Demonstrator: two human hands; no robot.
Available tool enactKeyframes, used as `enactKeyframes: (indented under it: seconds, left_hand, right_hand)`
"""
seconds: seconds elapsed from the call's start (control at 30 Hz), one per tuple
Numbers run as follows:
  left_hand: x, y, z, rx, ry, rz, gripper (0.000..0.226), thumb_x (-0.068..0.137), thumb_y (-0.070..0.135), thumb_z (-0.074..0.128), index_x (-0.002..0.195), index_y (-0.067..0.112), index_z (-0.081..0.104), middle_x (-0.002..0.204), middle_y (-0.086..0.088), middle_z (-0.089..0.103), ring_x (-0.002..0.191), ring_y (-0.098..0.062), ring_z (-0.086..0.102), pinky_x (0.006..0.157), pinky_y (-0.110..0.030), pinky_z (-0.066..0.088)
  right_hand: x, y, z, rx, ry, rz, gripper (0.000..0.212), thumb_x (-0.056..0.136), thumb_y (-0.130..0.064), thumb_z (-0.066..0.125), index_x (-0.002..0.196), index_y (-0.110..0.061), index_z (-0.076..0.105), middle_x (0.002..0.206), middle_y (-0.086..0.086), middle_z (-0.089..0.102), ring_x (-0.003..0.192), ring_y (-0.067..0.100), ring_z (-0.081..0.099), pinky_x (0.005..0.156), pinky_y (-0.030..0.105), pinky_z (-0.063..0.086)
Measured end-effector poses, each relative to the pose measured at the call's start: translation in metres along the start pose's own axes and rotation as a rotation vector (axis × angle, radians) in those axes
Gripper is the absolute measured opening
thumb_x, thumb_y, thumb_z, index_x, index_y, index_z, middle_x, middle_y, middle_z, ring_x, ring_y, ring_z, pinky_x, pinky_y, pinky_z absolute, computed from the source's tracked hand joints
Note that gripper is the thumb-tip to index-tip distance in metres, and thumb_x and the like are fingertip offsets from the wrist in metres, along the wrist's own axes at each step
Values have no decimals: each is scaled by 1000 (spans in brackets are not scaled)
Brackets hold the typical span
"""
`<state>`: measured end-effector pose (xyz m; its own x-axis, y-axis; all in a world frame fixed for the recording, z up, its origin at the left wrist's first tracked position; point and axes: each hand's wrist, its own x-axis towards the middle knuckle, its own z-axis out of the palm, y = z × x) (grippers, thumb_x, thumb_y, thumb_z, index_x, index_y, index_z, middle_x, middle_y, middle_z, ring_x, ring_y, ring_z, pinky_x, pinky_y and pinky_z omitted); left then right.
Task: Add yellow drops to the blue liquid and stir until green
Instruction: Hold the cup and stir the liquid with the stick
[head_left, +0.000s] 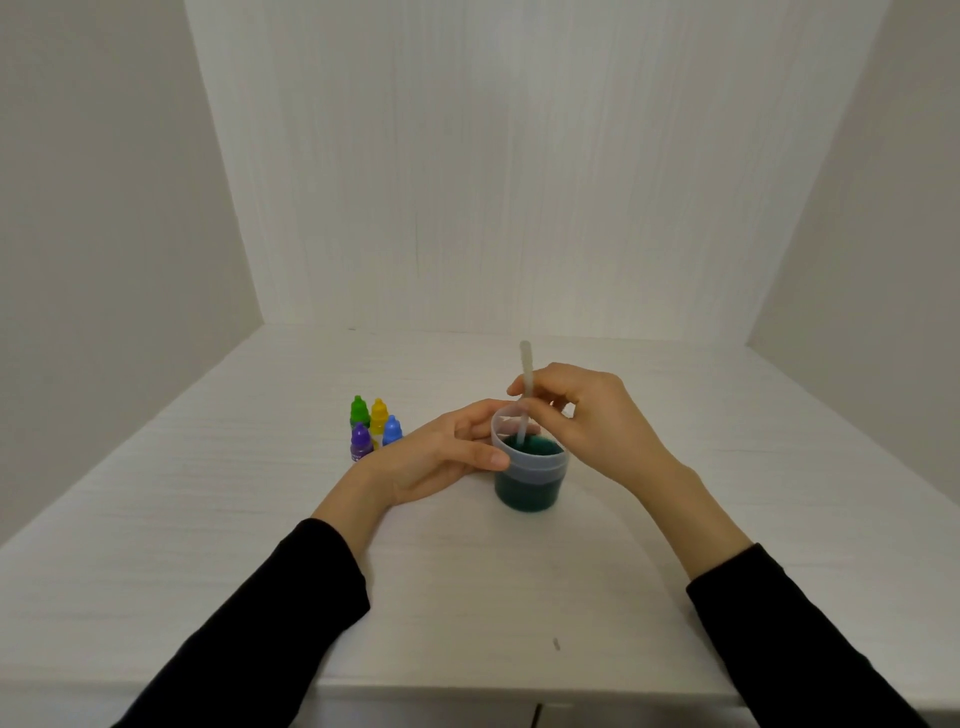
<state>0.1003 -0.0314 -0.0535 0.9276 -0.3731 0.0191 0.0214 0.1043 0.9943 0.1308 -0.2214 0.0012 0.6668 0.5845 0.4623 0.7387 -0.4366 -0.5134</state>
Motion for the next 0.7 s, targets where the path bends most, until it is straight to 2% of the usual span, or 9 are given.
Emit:
enactKeyframes:
  seconds: [0.1, 0.2, 0.33, 0.43, 0.6, 0.7]
  left_hand:
    - [1, 0, 0, 1, -10, -8, 72, 68, 14, 75, 135, 19, 50, 133, -2, 62, 124, -17, 56, 96, -29, 47]
    - [1, -1, -1, 8, 1, -10, 73, 68, 14, 74, 137, 18, 49, 136, -5, 59, 126, -20, 55, 96, -29, 46]
    - [1, -2, -2, 18, 4, -2, 64, 77, 1, 64, 138, 16, 47, 135, -4, 60, 121, -16, 57, 95, -27, 47]
    - [0, -1, -1, 24, 0, 4, 62, 79, -1, 60, 137, 15, 47, 134, -2, 60, 124, -17, 56, 100, -31, 47]
    - [-1, 0, 1, 16, -7, 23, 62, 79, -2, 60, 137, 16, 47, 142, -7, 54, 131, -22, 50, 109, -39, 40]
    - [-1, 1, 1, 24, -23, 35, 68, 79, -3, 59, 142, 19, 43, 146, -5, 50, 135, -21, 46, 114, -44, 36]
  right_hand:
    - [0, 4, -6, -75, 22, -10, 14, 90, -20, 59, 99, -24, 69, 86, -13, 62, 74, 4, 57, 70, 19, 48]
    - [-2, 4, -10, -85, 33, -6, 14, 87, -16, 61, 93, -24, 70, 80, -9, 64, 72, 8, 58, 68, 26, 52]
    - [-5, 1, -11, 1, 6, -37, 18, 81, -9, 63, 84, -25, 72, 71, -4, 65, 66, 15, 58, 64, 34, 53]
    - [-7, -3, -11, 129, -15, -71, 28, 80, -8, 67, 77, -36, 69, 69, -5, 66, 63, 10, 56, 62, 26, 50]
    - [-7, -4, -4, 218, -47, -75, 9, 81, -13, 70, 85, -21, 74, 75, -5, 71, 68, 7, 61, 67, 16, 46]
    - [-6, -4, 1, 247, -36, -44, 9, 82, -17, 71, 89, -23, 72, 80, -6, 73, 74, 5, 65, 71, 16, 51]
